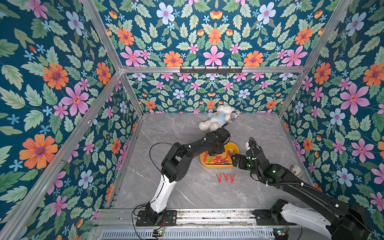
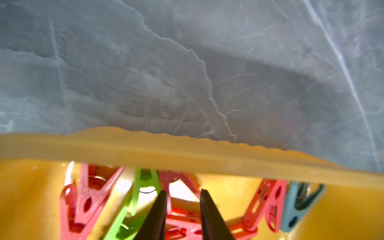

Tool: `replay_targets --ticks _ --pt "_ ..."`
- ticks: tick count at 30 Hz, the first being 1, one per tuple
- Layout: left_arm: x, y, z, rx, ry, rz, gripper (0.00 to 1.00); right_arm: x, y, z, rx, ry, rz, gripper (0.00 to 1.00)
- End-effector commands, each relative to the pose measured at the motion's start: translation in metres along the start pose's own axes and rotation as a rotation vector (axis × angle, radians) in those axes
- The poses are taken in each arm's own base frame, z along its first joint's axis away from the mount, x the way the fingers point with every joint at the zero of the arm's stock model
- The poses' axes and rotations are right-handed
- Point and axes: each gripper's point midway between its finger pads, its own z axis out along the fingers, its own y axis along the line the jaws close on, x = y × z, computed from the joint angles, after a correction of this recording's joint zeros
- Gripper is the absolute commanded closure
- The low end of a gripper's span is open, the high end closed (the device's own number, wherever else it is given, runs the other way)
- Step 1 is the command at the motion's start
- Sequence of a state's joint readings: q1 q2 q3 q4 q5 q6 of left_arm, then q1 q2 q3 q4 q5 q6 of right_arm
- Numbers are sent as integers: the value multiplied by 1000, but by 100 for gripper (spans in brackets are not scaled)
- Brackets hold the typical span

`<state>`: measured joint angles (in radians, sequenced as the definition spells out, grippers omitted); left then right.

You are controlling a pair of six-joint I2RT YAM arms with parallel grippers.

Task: Take the clothespins out of the storage box
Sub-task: Pick up the clothespin from the storage box.

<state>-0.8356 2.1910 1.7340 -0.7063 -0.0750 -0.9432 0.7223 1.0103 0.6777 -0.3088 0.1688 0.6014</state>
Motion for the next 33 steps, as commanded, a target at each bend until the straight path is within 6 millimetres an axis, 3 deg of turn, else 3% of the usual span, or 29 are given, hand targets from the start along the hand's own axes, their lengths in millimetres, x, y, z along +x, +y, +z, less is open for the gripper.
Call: replay_targets --ticks 1,8,15,17,23,26,33 --pt "-3 2 -1 -17 -13 8 69 -4 4 1 -13 -16 4 1" --pt "-2 -5 4 -9 -9 15 68 -2 1 1 -7 -12 5 1" --pt "3 3 8 -37 4 21 70 -2 0 0 -5 -16 8 1" --pt "7 5 10 -41 16 19 77 -2 0 0 -5 -16 7 1" --pt "12 8 17 -53 31 20 78 -3 2 0 -10 -16 7 1" --pt "13 8 18 -52 35 20 87 -3 3 -1 -14 -16 6 1" --pt "4 0 -9 -14 -12 14 100 -6 5 -4 -30 -28 6 1"
